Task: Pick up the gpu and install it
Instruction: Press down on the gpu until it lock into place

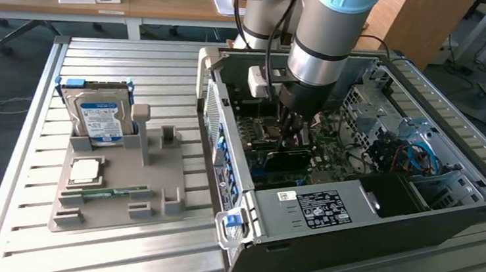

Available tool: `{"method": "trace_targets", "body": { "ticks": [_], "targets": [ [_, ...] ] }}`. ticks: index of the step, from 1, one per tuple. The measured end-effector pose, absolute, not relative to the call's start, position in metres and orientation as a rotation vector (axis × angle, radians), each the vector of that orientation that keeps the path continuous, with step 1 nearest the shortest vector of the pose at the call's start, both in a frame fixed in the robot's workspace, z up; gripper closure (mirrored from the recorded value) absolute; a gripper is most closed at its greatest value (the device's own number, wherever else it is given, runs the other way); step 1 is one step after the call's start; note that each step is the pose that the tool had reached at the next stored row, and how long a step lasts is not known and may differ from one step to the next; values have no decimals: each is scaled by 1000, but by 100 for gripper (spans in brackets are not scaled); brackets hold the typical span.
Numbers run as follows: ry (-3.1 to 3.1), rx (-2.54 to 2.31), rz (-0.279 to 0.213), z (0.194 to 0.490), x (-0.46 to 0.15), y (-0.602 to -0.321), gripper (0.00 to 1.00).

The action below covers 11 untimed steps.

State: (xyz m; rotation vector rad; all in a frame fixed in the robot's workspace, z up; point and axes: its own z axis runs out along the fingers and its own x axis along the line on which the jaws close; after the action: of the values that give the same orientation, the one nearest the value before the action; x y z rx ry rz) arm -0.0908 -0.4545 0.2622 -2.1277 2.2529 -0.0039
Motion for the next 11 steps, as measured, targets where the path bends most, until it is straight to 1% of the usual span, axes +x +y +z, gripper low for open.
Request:
{"method": "trace_targets", "body": {
  "ticks": [11],
  "targets": [
    [2253,-2128,-4,261,-91,-455,89]
  ]
}}
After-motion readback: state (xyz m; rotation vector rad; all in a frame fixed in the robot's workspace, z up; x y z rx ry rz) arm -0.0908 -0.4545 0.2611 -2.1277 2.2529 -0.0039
